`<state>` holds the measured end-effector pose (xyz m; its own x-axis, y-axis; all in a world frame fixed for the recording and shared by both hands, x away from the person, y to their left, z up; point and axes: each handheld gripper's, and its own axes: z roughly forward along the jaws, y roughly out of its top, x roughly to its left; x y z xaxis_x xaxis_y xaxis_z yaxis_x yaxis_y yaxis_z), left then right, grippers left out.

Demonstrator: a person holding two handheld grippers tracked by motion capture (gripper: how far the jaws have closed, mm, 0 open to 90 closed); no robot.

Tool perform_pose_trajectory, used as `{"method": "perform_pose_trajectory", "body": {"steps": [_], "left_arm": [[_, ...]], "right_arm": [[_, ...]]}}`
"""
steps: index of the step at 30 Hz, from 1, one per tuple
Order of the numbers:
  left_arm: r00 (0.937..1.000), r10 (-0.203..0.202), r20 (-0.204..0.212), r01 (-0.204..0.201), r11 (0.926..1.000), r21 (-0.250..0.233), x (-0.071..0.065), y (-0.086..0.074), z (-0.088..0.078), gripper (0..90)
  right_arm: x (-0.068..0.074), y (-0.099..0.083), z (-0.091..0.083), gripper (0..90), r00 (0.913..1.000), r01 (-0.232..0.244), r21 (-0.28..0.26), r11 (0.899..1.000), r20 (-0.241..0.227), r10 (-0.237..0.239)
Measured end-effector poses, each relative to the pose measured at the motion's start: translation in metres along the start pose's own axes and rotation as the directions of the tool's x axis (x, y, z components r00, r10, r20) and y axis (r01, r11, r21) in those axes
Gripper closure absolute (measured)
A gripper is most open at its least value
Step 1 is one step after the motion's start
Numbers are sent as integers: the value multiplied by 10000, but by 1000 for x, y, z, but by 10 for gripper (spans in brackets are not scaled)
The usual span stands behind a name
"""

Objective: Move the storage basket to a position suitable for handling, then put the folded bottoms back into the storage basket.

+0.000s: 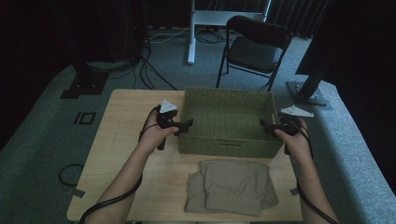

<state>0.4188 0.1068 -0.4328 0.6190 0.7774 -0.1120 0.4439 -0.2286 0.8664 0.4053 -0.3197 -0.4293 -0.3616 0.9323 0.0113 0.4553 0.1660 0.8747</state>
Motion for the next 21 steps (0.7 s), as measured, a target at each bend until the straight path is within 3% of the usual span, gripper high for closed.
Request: {"method": "perform_pose_trajectory", "body": {"steps": [7,11,21], "left_arm": [[9995,310,82,-310,9995,-14,-10,-6,-7,196],[9976,518,461,-519,9987,7,-20,-11,-11,196],[9948,726,712,-712,9972,-217,-36,-12,-24,196]], "right_arm": [[18,-4,-13,149,9987,94,-406,9991,-500,-114],[28,-7,-20,149,9962,189,-552,9983,-837,-235],[46,-17,-34,142,9897,230,-696,9973,-1395,-326]]}}
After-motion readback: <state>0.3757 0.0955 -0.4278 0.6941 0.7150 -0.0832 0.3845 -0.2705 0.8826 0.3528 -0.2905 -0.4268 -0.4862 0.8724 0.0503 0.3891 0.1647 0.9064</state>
